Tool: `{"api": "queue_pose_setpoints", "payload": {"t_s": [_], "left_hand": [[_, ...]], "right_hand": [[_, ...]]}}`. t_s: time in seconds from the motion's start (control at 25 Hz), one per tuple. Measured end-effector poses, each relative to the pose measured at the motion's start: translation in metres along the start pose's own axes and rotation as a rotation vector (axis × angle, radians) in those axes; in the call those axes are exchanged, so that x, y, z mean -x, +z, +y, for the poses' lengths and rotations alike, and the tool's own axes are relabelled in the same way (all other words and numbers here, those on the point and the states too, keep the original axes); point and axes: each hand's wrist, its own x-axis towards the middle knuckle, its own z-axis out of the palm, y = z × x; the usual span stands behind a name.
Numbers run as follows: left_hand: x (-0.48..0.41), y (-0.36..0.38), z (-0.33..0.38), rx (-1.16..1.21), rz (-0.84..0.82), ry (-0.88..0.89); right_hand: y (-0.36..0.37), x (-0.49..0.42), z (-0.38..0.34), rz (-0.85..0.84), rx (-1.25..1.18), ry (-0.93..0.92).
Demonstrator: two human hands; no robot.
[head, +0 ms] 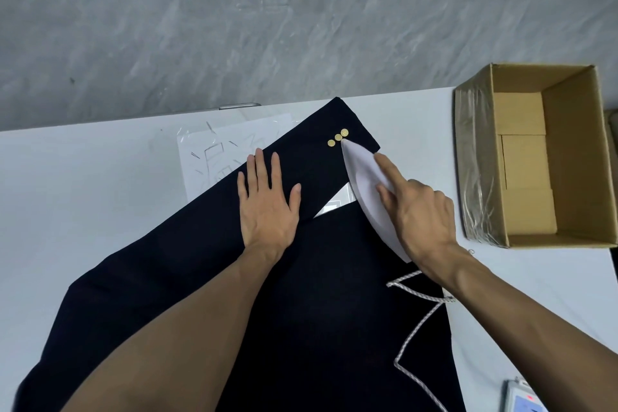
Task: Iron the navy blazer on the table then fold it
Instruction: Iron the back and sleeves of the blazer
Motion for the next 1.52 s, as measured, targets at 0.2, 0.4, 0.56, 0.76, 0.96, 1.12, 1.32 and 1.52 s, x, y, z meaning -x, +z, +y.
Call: {"api": "queue_pose_setpoints", "payload": {"t_s": [0.2,0.4,0.56,0.76,0.96,1.12,1.32,1.52], "left_hand": [[0.0,0.0,0.0,-0.003,0.004,0.0],[0.002,0.003,-0.001,0.0,0.02,0.004],[0.001,0.004,-0.001,0.017,0.027,-0.003],[0.002,0.003,0.0,-0.003,0.026,-0.011],[0.002,0.004,0.0,0.004,0.031,-0.008],[0.001,0.004,0.0,0.001,0.027,-0.013],[0.002,0.002,0.001,0.002,0.023,-0.012],[0.002,0.003,0.0,0.017,0.017,-0.013]], "right_hand": [[-0.007,-0.01,0.012,0.069,-0.131,0.106],[-0.012,0.006,-0.004,0.014,-0.084,-0.084],[0.002,0.016,-0.022,-0.063,-0.004,-0.14],[0.005,0.006,-0.003,0.003,0.014,-0.062],[-0.004,-0.012,0.019,0.055,-0.092,0.053],[-0.011,-0.004,0.017,0.084,-0.104,0.009],[0.002,0.013,-0.016,-0.053,0.015,-0.162],[0.007,0.007,-0.01,-0.018,0.024,-0.112]]}}
